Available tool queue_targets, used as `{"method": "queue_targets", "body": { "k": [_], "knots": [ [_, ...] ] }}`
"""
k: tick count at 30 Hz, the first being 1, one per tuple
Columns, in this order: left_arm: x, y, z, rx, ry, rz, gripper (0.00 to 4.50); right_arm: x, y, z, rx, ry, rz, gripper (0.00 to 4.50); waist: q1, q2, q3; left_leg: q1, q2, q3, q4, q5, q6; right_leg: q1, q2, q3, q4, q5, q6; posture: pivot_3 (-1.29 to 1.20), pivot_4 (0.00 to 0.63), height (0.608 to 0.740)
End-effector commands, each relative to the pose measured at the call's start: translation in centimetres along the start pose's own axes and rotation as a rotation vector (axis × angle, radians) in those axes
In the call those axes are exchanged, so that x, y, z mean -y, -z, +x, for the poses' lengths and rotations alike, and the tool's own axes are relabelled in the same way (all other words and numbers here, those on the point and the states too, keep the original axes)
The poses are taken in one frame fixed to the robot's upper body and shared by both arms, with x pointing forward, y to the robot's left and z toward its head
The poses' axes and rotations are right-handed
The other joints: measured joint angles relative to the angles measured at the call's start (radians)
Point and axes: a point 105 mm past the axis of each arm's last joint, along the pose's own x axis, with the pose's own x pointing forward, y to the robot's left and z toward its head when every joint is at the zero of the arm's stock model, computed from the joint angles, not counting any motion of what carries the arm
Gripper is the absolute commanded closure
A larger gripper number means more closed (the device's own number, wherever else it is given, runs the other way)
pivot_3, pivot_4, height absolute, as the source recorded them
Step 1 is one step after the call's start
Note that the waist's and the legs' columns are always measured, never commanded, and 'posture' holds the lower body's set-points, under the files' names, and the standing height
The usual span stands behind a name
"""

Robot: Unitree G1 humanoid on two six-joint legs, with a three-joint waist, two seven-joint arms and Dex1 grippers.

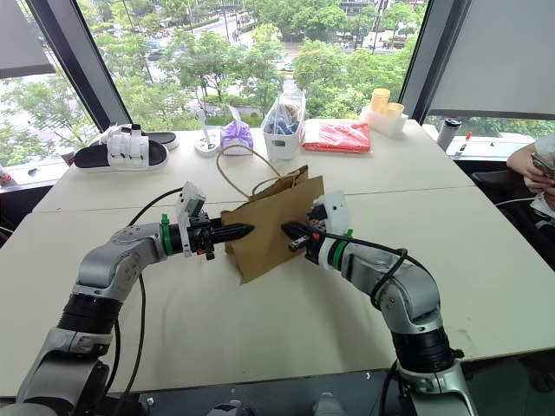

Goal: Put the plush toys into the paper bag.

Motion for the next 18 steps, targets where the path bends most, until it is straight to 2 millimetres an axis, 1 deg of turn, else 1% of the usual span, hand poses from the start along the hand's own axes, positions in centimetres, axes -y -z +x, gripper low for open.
{"method": "queue_targets", "body": {
  "k": [1,4,6,10,12,15,18],
  "knots": [
    [0.7,-0.9,0.1,0.023,0.025,0.024,4.48,-0.5,-1.8,-1.6,0.062,-0.018,-0.033,4.5,0.0,0.0,0.0,0.0,0.0,0.0,0.0,0.0,0.0,0.0,0.0,0.0,0.0,0.0,0.0,0.0,0.15,0.74],
    [0.9,-0.7,0.6,0.008,0.073,0.024,4.48,-0.4,-2.2,-4.4,0.07,-0.041,-0.051,4.5,0.006,0.0,0.0,0.0,0.0,0.0,0.0,0.0,0.0,0.0,0.0,0.0,0.0,0.0,0.0,0.0,0.15,0.74],
    [0.7,-1.0,1.0,0.003,0.116,0.028,4.48,0.1,-2.7,-6.9,0.077,-0.042,-0.053,4.5,0.01,0.0,0.0,-0.001,-0.001,-0.001,0.0,0.0,0.0,0.001,0.0,-0.001,-0.001,0.0,0.0,0.0,0.15,0.74],
    [0.6,-2.7,2.0,0.023,0.258,0.008,4.48,1.8,-2.6,-12.2,0.046,0.029,-0.042,4.5,0.022,-0.001,0.0,-0.001,-0.001,-0.001,0.002,0.0,0.001,0.003,0.0,-0.001,-0.002,0.0,0.0,0.0,0.15,0.74],
    [0.6,-3.5,2.5,0.029,0.33,0.002,4.48,2.5,-2.3,-14.4,0.01,0.079,-0.051,4.5,0.024,-0.001,0.0,-0.001,-0.001,0.0,0.002,0.0,0.001,0.003,0.0,-0.002,-0.002,0.0,0.0,0.0,0.15,0.74],
    [0.8,-4.2,3.0,0.02,0.412,0.003,4.48,2.6,-2.1,-16.2,-0.01,0.11,-0.054,4.5,0.014,-0.001,0.0,0.0,0.0,0.001,0.002,-0.001,0.001,0.003,0.0,-0.002,-0.002,0.0,0.0,0.0,0.15,0.74],
    [0.9,-4.5,3.7,-0.009,0.501,0.02,4.48,2.4,-2.5,-17.2,-0.004,0.15,-0.075,4.5,0.004,-0.001,0.0,0.001,0.0,0.001,0.002,-0.001,0.002,0.003,0.0,-0.001,-0.001,0.0,0.0,0.0,0.15,0.74]
  ]
}}
